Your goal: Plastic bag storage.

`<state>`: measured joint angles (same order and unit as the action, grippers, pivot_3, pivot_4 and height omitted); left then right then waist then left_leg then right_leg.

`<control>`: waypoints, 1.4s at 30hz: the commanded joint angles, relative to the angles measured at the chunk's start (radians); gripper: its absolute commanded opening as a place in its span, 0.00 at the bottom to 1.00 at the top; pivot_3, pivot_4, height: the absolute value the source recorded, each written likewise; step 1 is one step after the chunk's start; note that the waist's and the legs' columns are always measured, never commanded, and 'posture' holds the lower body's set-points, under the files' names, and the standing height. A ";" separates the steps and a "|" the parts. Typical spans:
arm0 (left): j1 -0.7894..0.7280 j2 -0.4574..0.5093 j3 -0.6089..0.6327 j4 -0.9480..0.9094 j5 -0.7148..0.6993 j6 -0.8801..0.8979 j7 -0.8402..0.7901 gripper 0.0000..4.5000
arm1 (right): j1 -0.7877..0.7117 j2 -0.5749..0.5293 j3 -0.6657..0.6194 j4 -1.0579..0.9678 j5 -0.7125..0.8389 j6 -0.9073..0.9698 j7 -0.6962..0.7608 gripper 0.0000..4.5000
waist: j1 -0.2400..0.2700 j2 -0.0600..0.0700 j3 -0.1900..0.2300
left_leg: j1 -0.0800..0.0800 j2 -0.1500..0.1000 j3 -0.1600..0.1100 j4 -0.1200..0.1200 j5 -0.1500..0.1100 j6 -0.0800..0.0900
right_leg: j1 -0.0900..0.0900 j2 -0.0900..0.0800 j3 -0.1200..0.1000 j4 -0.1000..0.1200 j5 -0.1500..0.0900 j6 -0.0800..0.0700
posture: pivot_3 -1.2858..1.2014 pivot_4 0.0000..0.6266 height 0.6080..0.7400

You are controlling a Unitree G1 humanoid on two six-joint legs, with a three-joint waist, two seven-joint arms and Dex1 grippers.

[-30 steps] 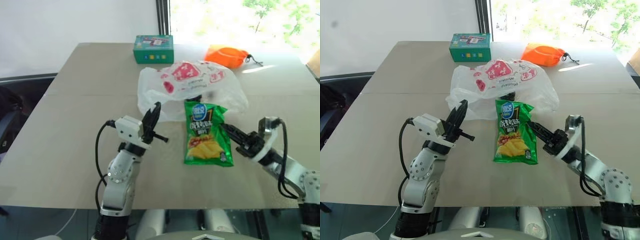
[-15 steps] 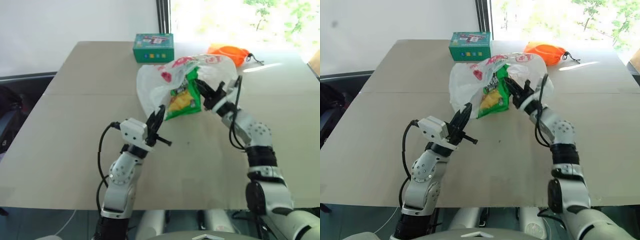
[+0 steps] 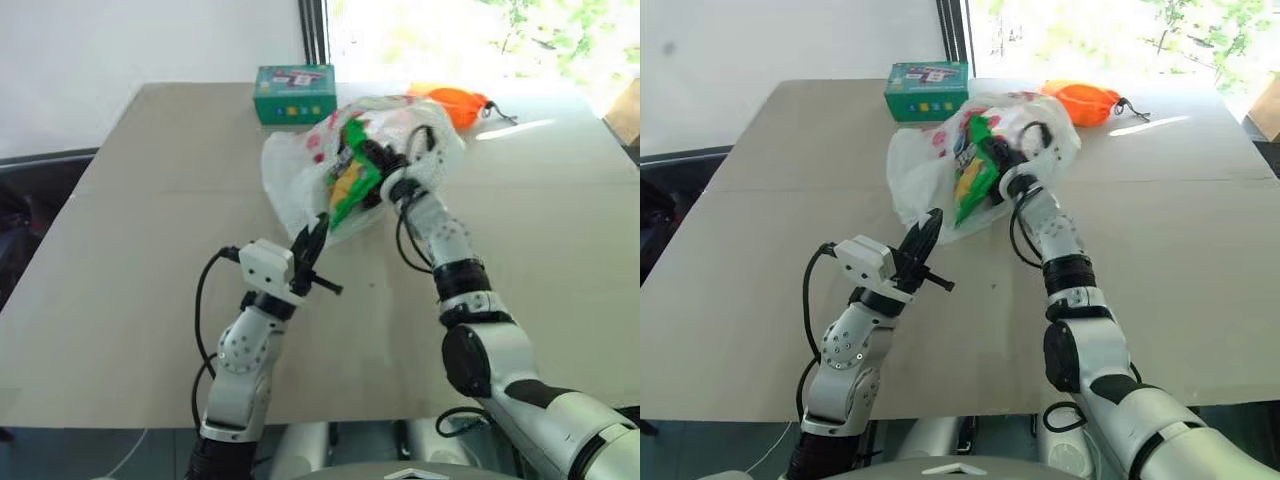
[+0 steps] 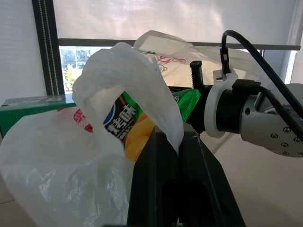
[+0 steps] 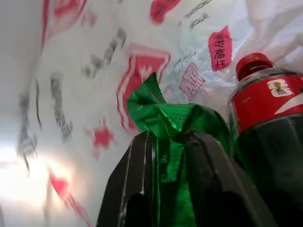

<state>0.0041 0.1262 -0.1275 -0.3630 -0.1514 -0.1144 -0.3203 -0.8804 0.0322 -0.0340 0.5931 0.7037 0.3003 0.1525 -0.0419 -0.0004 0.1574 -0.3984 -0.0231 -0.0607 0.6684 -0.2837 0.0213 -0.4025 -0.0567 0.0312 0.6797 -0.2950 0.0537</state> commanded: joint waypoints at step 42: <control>0.007 -0.009 0.001 0.040 -0.031 -0.053 -0.049 0.00 | 0.672 -0.631 -0.214 -0.966 -0.031 0.275 0.293 0.96 | 0.047 -0.001 0.000 | 0.002 -0.001 -0.001 0.004 0.000 0.000 | 0.006 0.000 0.001 -0.003 0.003 0.005 | 0.52 0.24 1.00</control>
<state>0.0088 0.1154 -0.1270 -0.3023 -0.1786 -0.1423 -0.3659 -0.1996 -0.5930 -0.2396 -0.3166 0.6662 0.5667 0.4411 0.0046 -0.0017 0.1571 -0.3968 -0.0240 -0.0613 0.6726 -0.2835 0.0218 -0.3961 -0.0570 0.0325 0.6767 -0.2919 0.0586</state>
